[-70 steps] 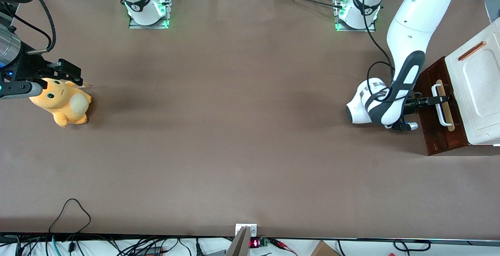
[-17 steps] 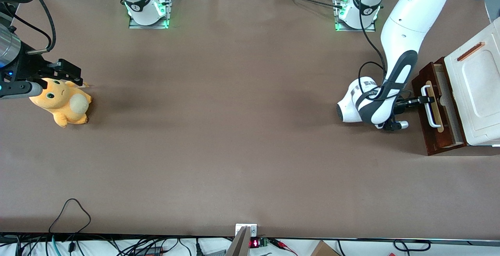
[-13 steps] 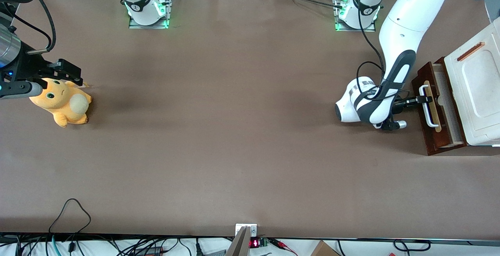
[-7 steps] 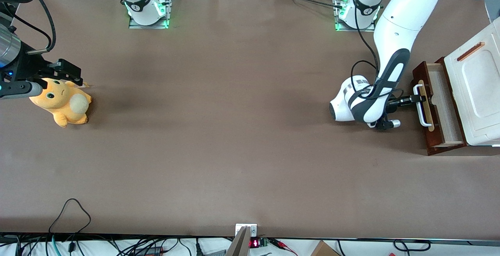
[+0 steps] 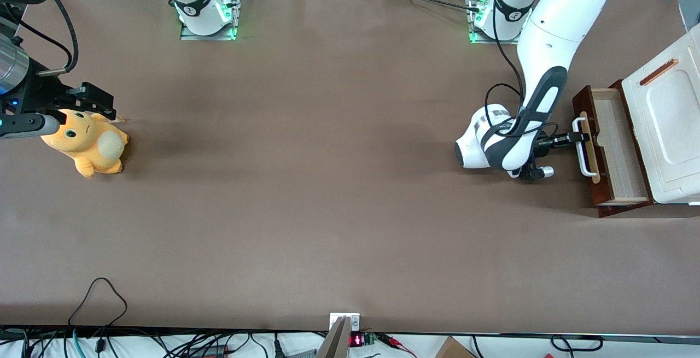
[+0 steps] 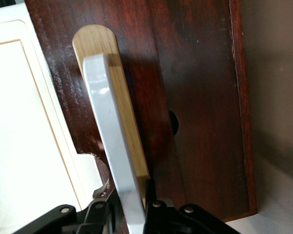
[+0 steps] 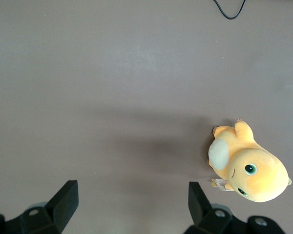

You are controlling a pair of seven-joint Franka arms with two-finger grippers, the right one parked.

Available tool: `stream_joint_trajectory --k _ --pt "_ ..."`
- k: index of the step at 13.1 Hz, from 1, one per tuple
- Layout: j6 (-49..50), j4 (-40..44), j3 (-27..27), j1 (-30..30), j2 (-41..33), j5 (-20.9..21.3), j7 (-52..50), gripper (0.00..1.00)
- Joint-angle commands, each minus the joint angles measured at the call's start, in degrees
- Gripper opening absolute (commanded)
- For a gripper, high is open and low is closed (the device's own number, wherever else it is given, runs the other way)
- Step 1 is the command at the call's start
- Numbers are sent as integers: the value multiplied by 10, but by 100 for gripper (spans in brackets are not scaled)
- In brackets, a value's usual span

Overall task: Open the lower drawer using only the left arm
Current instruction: 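Pull the handle with the left gripper, sliding the drawer out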

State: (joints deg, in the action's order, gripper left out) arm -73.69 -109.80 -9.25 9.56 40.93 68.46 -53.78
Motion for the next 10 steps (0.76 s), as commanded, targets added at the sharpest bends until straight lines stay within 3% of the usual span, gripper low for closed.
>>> stream_joint_trajectory --k 1,10 --pt "10 6 -8 20 4 -44 -4 13" --pt "13 13 -8 38 6 -69 -14 12"
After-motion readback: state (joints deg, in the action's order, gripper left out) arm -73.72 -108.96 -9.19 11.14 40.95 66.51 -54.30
